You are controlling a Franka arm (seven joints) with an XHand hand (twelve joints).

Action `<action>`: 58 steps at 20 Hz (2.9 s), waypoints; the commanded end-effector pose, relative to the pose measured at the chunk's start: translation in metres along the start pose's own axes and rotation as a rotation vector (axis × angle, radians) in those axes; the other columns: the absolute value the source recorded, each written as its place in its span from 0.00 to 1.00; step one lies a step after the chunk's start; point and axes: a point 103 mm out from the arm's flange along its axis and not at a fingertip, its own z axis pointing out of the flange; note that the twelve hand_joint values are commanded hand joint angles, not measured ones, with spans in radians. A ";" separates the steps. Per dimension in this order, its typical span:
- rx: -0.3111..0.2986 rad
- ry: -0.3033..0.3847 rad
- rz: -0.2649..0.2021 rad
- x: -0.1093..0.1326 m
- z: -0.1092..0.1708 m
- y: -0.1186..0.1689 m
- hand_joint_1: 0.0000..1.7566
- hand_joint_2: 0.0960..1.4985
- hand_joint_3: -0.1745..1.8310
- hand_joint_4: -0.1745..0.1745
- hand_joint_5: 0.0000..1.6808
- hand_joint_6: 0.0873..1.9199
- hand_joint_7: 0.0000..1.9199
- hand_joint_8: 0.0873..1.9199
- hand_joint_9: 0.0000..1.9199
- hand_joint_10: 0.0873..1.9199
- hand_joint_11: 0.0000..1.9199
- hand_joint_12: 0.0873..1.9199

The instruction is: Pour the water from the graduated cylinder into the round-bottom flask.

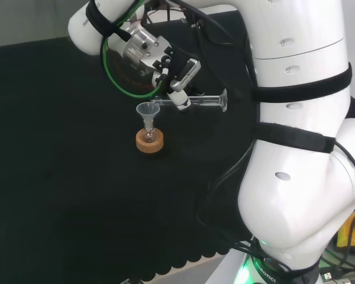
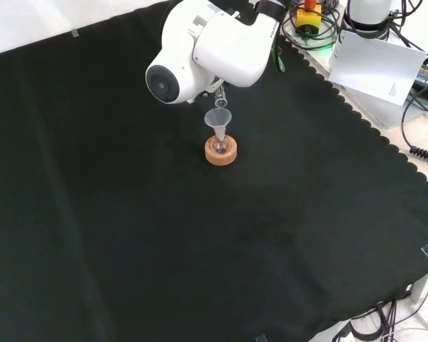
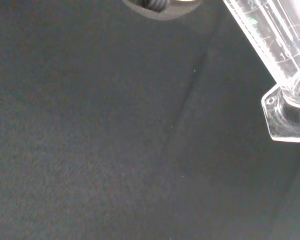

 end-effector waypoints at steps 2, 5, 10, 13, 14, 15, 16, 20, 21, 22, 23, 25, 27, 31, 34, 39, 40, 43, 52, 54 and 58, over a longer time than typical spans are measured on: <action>0.030 -0.017 0.027 -0.002 -0.001 -0.004 0.73 0.69 0.09 0.00 0.64 0.42 0.58 0.40 0.78 0.00 0.63 0.34; 0.040 -0.023 0.028 -0.001 -0.001 -0.005 0.73 0.69 0.09 0.00 0.64 0.42 0.58 0.40 0.78 0.00 0.63 0.34; 0.052 -0.035 0.035 -0.001 -0.004 -0.006 0.73 0.69 0.09 0.00 0.64 0.42 0.58 0.40 0.78 0.00 0.63 0.34; 0.046 -0.040 0.037 -0.001 -0.006 -0.008 0.73 0.69 0.09 0.00 0.64 0.42 0.58 0.40 0.78 0.00 0.63 0.34; 0.047 -0.042 0.038 -0.001 -0.006 -0.008 0.73 0.69 0.09 0.00 0.64 0.42 0.58 0.40 0.78 0.00 0.63 0.34; 0.049 -0.043 0.040 -0.001 -0.006 -0.008 0.73 0.69 0.09 0.00 0.64 0.42 0.58 0.40 0.78 0.00 0.63 0.34; 0.053 -0.048 0.043 -0.001 -0.007 -0.008 0.73 0.69 0.09 0.00 0.64 0.42 0.58 0.40 0.78 0.00 0.63 0.34; 0.074 -0.070 0.057 0.000 -0.007 -0.008 0.73 0.69 0.09 0.00 0.64 0.42 0.58 0.40 0.78 0.00 0.63 0.34; 0.076 -0.071 0.058 0.000 -0.007 -0.008 0.73 0.69 0.09 0.00 0.64 0.42 0.58 0.40 0.78 0.00 0.63 0.34; 0.078 -0.072 0.060 0.000 -0.008 -0.008 0.73 0.69 0.09 0.00 0.64 0.42 0.58 0.40 0.78 0.00 0.64 0.34; 0.078 -0.073 0.061 0.000 -0.008 -0.008 0.73 0.69 0.09 0.00 0.64 0.42 0.58 0.40 0.78 0.00 0.64 0.34; 0.080 -0.077 0.067 0.001 -0.010 -0.010 0.73 0.69 0.09 0.00 0.64 0.42 0.58 0.40 0.78 0.00 0.63 0.34; 0.081 -0.077 0.068 0.001 -0.010 -0.010 0.73 0.69 0.09 0.00 0.64 0.42 0.58 0.40 0.78 0.00 0.63 0.34; 0.088 -0.073 0.069 -0.002 -0.009 -0.009 0.73 0.69 0.09 0.00 0.64 0.42 0.58 0.40 0.78 0.00 0.63 0.34; 0.087 -0.073 0.072 -0.002 -0.011 -0.009 0.73 0.69 0.09 0.00 0.64 0.42 0.58 0.40 0.78 0.00 0.64 0.34; 0.084 -0.070 0.061 -0.002 -0.010 -0.007 0.73 0.69 0.09 0.00 0.64 0.42 0.58 0.40 0.78 0.00 0.63 0.34; 0.081 -0.068 0.059 -0.003 -0.010 -0.007 0.73 0.69 0.09 0.00 0.64 0.42 0.58 0.40 0.78 0.00 0.63 0.34; 0.076 -0.065 0.055 -0.005 -0.009 -0.006 0.73 0.69 0.09 0.00 0.64 0.42 0.58 0.40 0.78 0.00 0.63 0.34; -0.034 -0.030 0.014 -0.009 -0.007 -0.007 0.73 0.69 0.09 0.00 0.64 0.42 0.58 0.40 0.78 0.00 0.63 0.33; -0.085 -0.004 -0.004 -0.015 -0.003 -0.007 0.73 0.69 0.09 0.00 0.64 0.42 0.58 0.40 0.78 0.00 0.63 0.33; -0.184 0.080 -0.049 -0.027 0.008 -0.005 0.73 0.69 0.09 0.00 0.64 0.42 0.58 0.40 0.78 0.00 0.63 0.33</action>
